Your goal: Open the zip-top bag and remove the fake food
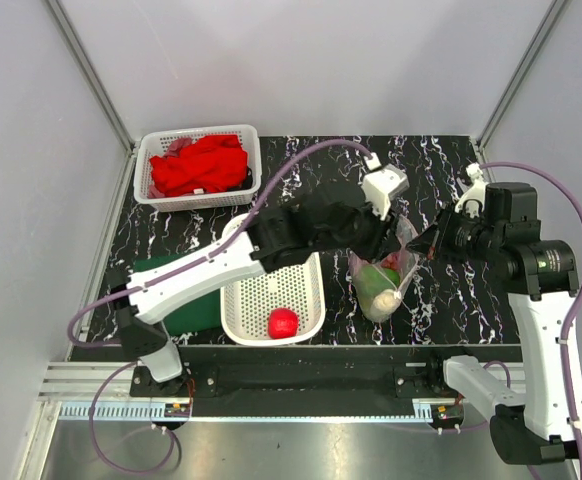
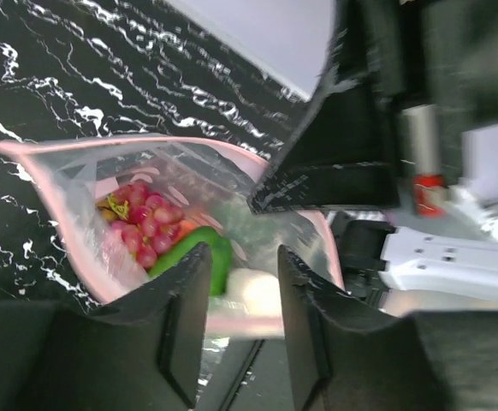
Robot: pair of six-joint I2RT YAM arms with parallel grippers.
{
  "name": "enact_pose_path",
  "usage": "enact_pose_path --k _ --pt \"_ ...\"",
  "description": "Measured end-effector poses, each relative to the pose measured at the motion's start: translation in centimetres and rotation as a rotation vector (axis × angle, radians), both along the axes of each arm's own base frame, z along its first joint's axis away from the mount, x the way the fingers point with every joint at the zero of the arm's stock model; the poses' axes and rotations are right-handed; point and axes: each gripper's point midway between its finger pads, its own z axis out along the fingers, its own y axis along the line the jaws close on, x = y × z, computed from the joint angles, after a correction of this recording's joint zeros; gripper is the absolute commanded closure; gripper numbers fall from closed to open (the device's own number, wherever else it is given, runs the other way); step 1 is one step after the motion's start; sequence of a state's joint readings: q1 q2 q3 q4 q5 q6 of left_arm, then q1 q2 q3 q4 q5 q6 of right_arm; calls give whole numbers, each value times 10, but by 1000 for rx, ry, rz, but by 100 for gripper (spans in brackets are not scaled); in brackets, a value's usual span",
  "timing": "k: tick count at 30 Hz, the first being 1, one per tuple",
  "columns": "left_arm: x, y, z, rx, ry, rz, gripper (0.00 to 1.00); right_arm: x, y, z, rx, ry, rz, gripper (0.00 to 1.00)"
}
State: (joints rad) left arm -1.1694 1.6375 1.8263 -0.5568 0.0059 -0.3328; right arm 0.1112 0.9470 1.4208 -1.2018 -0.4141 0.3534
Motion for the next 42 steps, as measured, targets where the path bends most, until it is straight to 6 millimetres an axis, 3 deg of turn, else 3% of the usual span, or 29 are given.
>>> enact_pose_path --k 8,13,20,26,29,36,42 --pt "9 -22 -41 122 -12 -67 76 3 1 8 14 -7 -11 100" --pt "9 -22 -54 148 29 -127 76 5 1 6 15 2 -14 100" --pt "-13 -25 -65 148 94 -278 76 7 2 7 20 1 -19 100" --pt "-34 -25 -88 177 153 -376 77 7 2 7 25 8 -23 100" --pt "-41 -22 -99 194 177 -411 72 7 2 7 25 9 -23 100" --pt "-53 -20 -117 209 218 -464 39 7 2 7 29 12 -26 100" --pt "-54 -26 -126 196 249 -423 35 7 3 7 48 29 -55 100"
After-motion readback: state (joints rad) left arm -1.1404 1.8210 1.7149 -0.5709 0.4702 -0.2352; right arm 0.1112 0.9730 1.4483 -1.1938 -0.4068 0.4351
